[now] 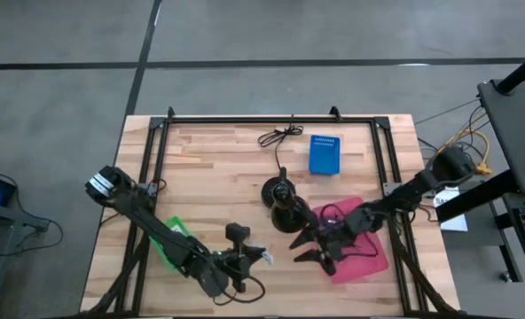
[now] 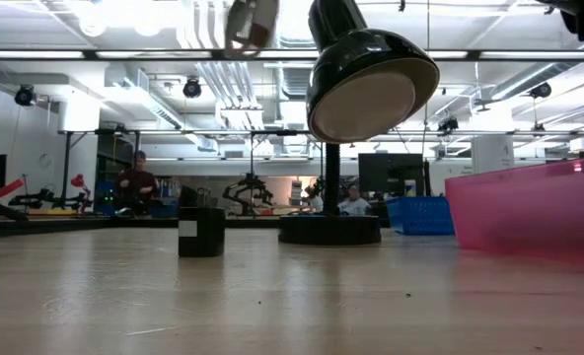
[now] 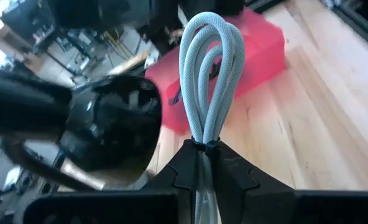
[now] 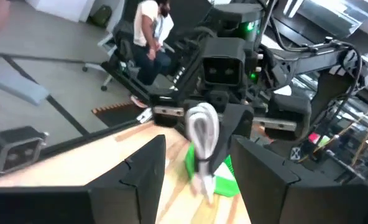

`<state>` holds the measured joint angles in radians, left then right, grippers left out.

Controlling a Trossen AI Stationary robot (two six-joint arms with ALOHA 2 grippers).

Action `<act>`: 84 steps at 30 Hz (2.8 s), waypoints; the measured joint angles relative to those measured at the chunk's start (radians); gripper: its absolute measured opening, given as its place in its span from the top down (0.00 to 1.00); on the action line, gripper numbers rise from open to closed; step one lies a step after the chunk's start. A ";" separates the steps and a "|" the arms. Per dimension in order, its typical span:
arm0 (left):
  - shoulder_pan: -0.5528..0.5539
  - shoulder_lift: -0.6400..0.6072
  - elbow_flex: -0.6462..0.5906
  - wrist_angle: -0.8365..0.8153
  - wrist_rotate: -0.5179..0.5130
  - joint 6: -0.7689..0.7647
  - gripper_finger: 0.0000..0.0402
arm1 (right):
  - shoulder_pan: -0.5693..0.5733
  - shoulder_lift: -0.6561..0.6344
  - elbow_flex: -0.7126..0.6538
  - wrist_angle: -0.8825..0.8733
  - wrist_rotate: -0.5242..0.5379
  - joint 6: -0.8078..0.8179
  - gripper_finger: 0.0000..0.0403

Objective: Pick and place items into bin
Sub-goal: Put the white charger cable into the red bin

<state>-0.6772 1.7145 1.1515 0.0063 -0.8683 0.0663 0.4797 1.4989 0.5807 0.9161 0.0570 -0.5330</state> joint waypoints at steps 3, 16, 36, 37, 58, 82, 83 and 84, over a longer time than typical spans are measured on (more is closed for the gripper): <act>0.002 0.024 0.000 0.048 0.003 0.047 0.96 | 0.001 0.055 0.042 -0.001 0.060 -0.030 0.58; 0.053 0.031 0.000 0.098 0.003 0.046 0.96 | 0.006 0.148 0.123 -0.002 0.100 -0.068 0.59; 0.089 0.095 0.000 0.274 0.043 0.177 0.96 | 0.005 0.139 0.122 -0.031 0.100 -0.053 0.61; 0.090 0.095 0.000 0.275 0.049 0.178 0.96 | 0.005 0.139 0.122 -0.034 0.101 -0.055 0.61; 0.121 0.099 0.000 0.322 0.135 0.183 0.96 | 0.005 0.139 0.121 -0.048 0.183 -0.089 0.66; 0.129 0.098 0.000 0.301 0.207 0.178 0.72 | 0.010 0.111 0.120 -0.106 0.183 -0.029 0.96; 0.129 0.097 0.000 0.293 0.208 0.178 0.70 | 0.012 0.100 0.120 -0.129 0.187 -0.018 0.96; 0.129 0.096 0.001 0.285 0.209 0.177 0.67 | 0.014 0.090 0.120 -0.149 0.194 -0.007 0.96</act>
<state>-0.5484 1.8102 1.1523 0.2916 -0.6594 0.2428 0.4933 1.5887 0.7010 0.7667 0.2509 -0.5401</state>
